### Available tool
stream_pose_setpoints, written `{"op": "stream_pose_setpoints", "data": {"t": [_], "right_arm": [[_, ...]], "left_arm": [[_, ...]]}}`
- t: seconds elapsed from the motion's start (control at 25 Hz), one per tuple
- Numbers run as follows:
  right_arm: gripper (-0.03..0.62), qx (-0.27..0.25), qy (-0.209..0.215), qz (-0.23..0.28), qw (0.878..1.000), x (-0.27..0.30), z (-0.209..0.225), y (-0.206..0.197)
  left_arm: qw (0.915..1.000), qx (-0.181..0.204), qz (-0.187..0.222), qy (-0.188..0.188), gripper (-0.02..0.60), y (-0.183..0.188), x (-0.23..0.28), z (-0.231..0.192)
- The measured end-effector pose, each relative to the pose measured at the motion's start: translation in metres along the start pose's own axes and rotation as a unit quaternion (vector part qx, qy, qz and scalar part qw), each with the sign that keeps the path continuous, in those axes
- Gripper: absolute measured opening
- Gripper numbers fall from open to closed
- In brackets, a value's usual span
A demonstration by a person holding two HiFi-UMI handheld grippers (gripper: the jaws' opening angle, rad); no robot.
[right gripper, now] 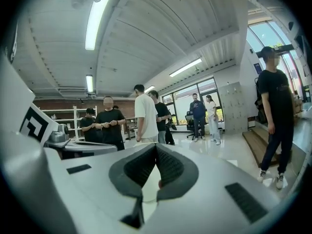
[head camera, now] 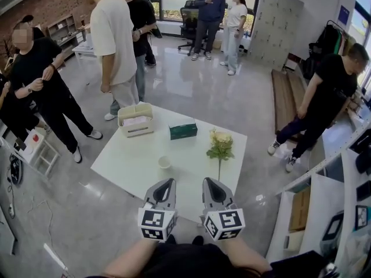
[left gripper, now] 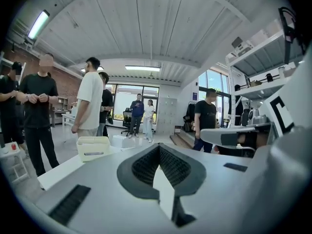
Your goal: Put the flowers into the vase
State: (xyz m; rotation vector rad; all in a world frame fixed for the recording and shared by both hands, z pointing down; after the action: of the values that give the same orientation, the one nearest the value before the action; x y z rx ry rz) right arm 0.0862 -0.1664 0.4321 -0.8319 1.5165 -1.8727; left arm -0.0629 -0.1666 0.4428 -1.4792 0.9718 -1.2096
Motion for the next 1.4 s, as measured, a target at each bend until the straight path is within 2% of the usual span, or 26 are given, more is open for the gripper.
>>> {"op": "stream_pose_setpoints", "data": {"t": [0.44,0.64,0.96,1.24,1.4], "right_arm": [[0.003,-0.002,-0.002,-0.014,1.0,0.013,0.021,0.002],[0.003,0.009,-0.004,-0.032,0.999,0.02,0.028,-0.006],[0.003,0.025,-0.03,-0.057,0.998,0.033,0.054,-0.025],[0.003,0.05,-0.065,-0.104,0.991,0.048,0.098,-0.056],[0.003,0.091,-0.079,-0.178,0.977,0.067,0.151,-0.108]], "left_arm": [[1.0,-0.001,0.001,-0.005,0.003,0.005,0.028,0.012],[0.9997,0.0,-0.012,-0.023,0.003,-0.001,0.042,0.023],[0.9979,0.004,-0.051,-0.038,0.003,-0.024,0.082,0.035],[0.9943,0.003,-0.097,-0.044,0.003,-0.05,0.115,0.045],[0.991,0.001,-0.127,-0.04,0.003,-0.07,0.134,0.043]]}}
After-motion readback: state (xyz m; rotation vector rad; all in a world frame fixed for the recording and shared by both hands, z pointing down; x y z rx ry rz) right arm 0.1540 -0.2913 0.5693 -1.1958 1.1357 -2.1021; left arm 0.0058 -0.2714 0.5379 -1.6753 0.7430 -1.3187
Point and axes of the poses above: the fingertips, and each gripper's own axes: x forward along the fingers, z to its right, y out of its top, the point moved 5 cm from there along -x, backward along the fingers, and after that the axes turned 14 degrees about y, right-handed, at the moved point
